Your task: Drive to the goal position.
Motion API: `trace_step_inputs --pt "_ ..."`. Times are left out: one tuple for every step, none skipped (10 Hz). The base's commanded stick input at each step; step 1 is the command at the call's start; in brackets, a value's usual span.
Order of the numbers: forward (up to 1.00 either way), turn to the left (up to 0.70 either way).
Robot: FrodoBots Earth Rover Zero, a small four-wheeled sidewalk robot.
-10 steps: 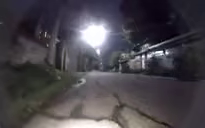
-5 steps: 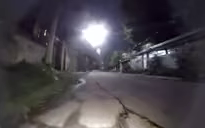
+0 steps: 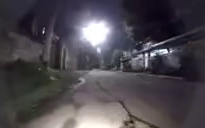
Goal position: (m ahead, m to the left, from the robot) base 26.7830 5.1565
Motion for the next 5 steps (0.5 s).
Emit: trace_step_inputs --pt "0.50 0.00" --pt "0.50 0.00" --pt "0.50 0.00" --pt "0.50 0.00" --pt "0.50 0.00"
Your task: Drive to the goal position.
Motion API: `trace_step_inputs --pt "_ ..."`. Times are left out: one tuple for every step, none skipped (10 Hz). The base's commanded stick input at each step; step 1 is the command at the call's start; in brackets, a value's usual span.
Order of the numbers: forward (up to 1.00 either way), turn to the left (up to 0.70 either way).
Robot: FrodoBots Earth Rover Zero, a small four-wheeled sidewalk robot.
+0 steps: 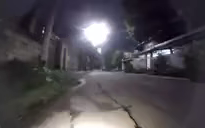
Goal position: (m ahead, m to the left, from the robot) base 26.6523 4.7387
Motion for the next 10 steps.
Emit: trace_step_inputs --pt "0.50 0.00" --pt "0.50 0.00" --pt "0.50 0.00" --pt "0.50 0.00" --pt "0.50 0.00" --pt "0.50 0.00" --pt "0.50 0.00" --pt "0.50 0.00" --pt "0.50 0.00" --pt "0.50 0.00"
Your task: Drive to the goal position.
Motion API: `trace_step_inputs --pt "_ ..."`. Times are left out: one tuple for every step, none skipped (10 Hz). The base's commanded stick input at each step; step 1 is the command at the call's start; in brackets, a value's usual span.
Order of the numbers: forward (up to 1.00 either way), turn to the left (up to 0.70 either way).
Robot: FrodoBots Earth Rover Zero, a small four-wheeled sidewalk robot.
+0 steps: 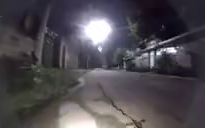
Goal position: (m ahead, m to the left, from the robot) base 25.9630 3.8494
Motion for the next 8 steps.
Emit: trace_step_inputs --pt "0.50 0.00" --pt "0.50 0.00" --pt "0.50 0.00" --pt "0.50 0.00" --pt "0.50 0.00" --pt "0.50 0.00" --pt "0.50 0.00" --pt "0.50 0.00"
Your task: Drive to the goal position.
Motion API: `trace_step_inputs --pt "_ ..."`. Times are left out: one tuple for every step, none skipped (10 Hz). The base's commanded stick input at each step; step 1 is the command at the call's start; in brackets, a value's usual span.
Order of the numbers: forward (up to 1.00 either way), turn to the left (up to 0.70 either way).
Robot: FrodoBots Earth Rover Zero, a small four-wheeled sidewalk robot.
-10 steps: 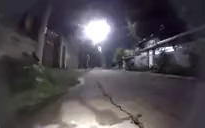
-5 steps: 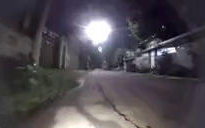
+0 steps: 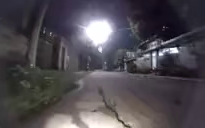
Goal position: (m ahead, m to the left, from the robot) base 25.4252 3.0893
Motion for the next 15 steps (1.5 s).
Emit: trace_step_inputs --pt "0.50 0.00" --pt "0.50 0.00" --pt "0.50 0.00" --pt "0.50 0.00" --pt "0.50 0.00" --pt "0.50 0.00" --pt "0.50 0.00" --pt "0.50 0.00" --pt "0.50 0.00" --pt "0.50 0.00" --pt "0.50 0.00" --pt "0.50 0.00" --pt "0.50 0.00" --pt "0.50 0.00" --pt "0.50 0.00"
